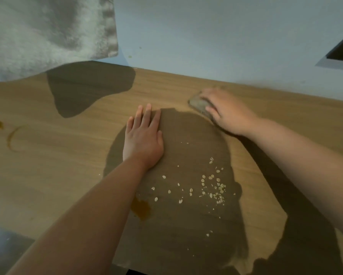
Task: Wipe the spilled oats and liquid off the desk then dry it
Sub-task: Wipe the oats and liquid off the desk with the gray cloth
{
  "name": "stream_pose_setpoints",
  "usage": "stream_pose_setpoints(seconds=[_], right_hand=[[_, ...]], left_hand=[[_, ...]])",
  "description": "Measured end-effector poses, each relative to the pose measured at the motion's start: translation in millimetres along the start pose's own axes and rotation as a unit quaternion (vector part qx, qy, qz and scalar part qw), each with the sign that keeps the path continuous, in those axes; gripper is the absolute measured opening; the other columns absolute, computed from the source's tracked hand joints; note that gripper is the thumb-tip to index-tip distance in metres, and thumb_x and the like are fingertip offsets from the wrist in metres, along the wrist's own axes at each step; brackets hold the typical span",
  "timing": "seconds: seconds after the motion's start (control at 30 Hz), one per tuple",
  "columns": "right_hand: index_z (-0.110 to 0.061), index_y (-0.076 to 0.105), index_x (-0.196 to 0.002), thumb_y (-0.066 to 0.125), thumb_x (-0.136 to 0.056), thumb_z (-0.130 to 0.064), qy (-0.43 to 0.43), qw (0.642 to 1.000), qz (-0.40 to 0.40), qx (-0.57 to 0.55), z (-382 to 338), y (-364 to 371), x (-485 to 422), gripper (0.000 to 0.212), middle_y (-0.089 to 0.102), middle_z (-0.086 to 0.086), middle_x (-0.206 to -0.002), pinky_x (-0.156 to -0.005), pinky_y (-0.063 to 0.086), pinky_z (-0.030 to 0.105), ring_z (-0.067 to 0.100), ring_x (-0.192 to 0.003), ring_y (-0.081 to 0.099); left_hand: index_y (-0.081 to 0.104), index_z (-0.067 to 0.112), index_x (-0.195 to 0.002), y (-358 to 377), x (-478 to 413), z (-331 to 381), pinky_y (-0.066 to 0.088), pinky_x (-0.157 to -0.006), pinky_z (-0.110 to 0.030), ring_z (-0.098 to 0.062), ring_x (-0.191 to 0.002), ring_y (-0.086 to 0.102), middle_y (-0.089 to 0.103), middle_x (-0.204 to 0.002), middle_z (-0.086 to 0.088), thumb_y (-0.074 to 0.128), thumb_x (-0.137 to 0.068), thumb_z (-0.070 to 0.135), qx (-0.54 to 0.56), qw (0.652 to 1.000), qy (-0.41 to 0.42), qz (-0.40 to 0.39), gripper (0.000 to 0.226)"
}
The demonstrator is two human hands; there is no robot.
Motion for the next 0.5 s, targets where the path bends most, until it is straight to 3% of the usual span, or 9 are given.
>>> stream_pose_setpoints(seconds=[0.07, 0.13, 0.27, 0.33, 0.4, 0.5], right_hand=[[-0.011, 0.051, -0.135, 0.045, -0.100, -0.024, 0.061, 0.996, 0.072, 0.007, 6, -1, -24, 0.038, 0.052, 0.010, -0.138, -0.106, 0.033, 0.036, 0.028, -0.127, 0.046], [-0.012, 0.048, -0.139, 0.045, -0.101, -0.024, 0.056, 0.996, 0.069, 0.013, -11, 12, -26, 0.041, 0.047, 0.009, -0.145, -0.112, 0.026, 0.035, 0.029, -0.134, 0.040], [-0.016, 0.053, -0.138, 0.039, -0.101, -0.032, -0.143, 0.989, -0.035, -0.001, -57, 35, 35, 0.043, 0.048, 0.008, -0.147, -0.116, 0.021, 0.042, 0.029, -0.139, 0.038], [-0.016, 0.055, -0.136, 0.036, -0.101, -0.034, -0.172, 0.983, -0.069, -0.006, -46, 30, 50, 0.044, 0.051, 0.009, -0.144, -0.115, 0.027, 0.047, 0.029, -0.135, 0.042], [-0.016, 0.053, -0.138, 0.039, -0.101, -0.029, -0.083, 0.996, -0.045, 0.001, -11, 15, 39, 0.042, 0.049, 0.009, -0.145, -0.114, 0.032, 0.046, 0.029, -0.134, 0.044], [-0.016, 0.047, -0.143, 0.039, -0.102, -0.025, 0.067, 0.996, 0.051, 0.001, 25, -6, 19, 0.042, 0.042, 0.010, -0.150, -0.117, 0.025, 0.045, 0.032, -0.139, 0.036]], left_hand=[[0.009, 0.021, -0.156, 1, 0, 0, -0.002, -0.122, -0.040, -0.020, -0.150, -0.008, -0.001, -0.164, -0.002, 0.028, -0.101, 0.031, 0.001, 1.000, -0.001, -0.003, 0.060], [0.009, 0.020, -0.156, 0, 1, 0, -0.002, -0.122, -0.039, -0.020, -0.151, -0.007, 0.000, -0.165, -0.002, 0.029, -0.101, 0.031, 0.009, 1.000, -0.002, 0.001, 0.060], [0.008, 0.017, -0.156, -1, 1, -2, -0.002, -0.122, -0.038, -0.018, -0.151, -0.007, 0.001, -0.165, -0.001, 0.031, -0.101, 0.029, 0.031, 1.000, -0.004, 0.002, 0.061], [0.009, 0.017, -0.156, -1, 1, -1, -0.002, -0.122, -0.038, -0.018, -0.151, -0.007, 0.001, -0.164, -0.001, 0.030, -0.101, 0.030, 0.030, 1.000, -0.003, 0.002, 0.061], [0.012, 0.016, -0.156, -1, 2, 0, -0.002, -0.122, -0.038, -0.018, -0.151, -0.006, 0.003, -0.164, -0.001, 0.031, -0.100, 0.030, 0.028, 1.000, 0.000, 0.004, 0.060], [0.017, 0.015, -0.155, -2, 2, 0, 0.001, -0.123, -0.040, -0.020, -0.151, -0.003, 0.006, -0.164, -0.001, 0.033, -0.100, 0.028, 0.033, 0.999, 0.000, 0.011, 0.059]])
Point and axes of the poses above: each hand's wrist, its own x-axis away from the middle knuckle, its own y-axis out of the palm, z = x × y, the point moved 6 cm from there along -x, towards the middle knuckle
